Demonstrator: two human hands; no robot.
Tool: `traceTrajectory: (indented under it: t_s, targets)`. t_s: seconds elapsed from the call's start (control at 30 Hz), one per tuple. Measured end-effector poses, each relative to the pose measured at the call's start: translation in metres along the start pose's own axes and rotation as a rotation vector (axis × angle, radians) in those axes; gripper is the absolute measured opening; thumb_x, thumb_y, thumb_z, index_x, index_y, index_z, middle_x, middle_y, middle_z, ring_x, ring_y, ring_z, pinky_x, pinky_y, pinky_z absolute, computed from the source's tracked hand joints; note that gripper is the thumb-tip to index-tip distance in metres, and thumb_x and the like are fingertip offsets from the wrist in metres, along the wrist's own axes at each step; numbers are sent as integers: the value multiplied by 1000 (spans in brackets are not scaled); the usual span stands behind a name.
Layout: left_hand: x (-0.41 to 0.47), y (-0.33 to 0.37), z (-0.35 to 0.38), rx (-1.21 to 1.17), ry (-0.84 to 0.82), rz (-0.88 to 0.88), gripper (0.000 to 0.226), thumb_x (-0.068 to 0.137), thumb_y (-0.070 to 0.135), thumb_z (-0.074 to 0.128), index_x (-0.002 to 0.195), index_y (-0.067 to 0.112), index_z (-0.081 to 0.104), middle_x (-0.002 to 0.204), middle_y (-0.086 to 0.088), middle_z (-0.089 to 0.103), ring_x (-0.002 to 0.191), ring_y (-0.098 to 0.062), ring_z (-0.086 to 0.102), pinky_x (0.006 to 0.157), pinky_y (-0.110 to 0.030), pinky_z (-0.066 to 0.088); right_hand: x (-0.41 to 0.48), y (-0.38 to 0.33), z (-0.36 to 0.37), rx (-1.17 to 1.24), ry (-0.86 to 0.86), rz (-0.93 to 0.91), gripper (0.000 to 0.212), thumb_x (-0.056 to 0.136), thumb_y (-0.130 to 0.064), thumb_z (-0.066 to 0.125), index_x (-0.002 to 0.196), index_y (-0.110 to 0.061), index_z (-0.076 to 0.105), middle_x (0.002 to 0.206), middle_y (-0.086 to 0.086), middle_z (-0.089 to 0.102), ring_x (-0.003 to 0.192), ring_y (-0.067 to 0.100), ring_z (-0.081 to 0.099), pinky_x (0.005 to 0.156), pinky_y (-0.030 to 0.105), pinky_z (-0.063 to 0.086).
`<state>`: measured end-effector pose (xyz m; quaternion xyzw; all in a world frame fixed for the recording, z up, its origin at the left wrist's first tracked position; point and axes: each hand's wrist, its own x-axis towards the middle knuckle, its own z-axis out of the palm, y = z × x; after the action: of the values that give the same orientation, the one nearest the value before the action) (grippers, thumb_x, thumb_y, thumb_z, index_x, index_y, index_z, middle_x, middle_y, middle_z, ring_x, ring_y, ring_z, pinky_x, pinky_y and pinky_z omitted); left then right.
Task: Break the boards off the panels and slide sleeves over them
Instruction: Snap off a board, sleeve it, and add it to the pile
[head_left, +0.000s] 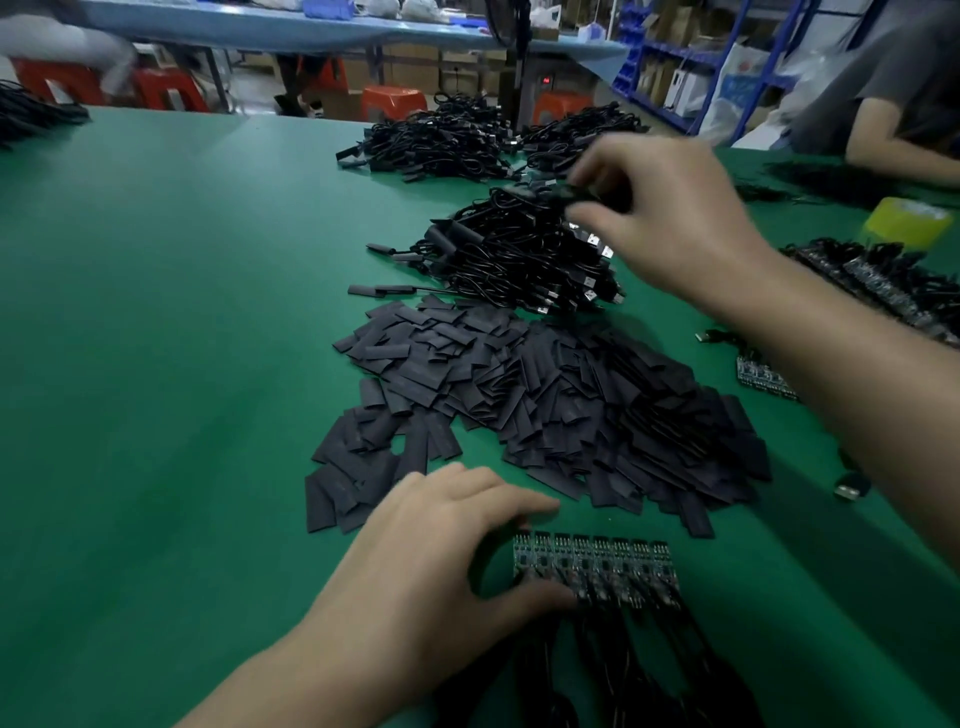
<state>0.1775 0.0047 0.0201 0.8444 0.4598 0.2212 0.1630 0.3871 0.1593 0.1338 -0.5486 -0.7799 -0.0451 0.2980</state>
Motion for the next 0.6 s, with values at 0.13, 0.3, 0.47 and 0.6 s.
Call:
traceTrajectory:
  t_s: [0.13,0.3,0.47,0.6]
  targets:
    - [1,1,-3,-311,9,-76,45,74,52,83,116,46,68,100,21,61,95,4,61,82,-11,46,84,-1,27,-178,-70,-92,27,92,-26,75,117,-19,70,119,6,71,112,28,65,99,51,52]
    - [2,2,-8,-786,-30,-274,41,73,22,89,103,44,74,93,14,69,65,2,58,66,-14,49,109,-10,50,-308,-276,-116,41,94,-32,73,132,-18,64,134,9,62,127,31,55,106,50,45]
    - [4,-5,-9,-1079,-19,-400,48,63,24,89,107,36,75,82,4,74,63,-7,60,66,-13,50,20,-32,30,57,-233,-108,26,99,-39,63,119,-26,71,116,-6,68,107,9,63,89,27,51]
    - [5,-4,-8,-1121,35,-416,42,64,21,89,103,32,77,79,-3,76,66,-8,67,64,-15,52,-90,-40,-2,334,-550,15,28,92,-58,56,95,-37,74,88,-23,72,81,-8,65,66,13,46]
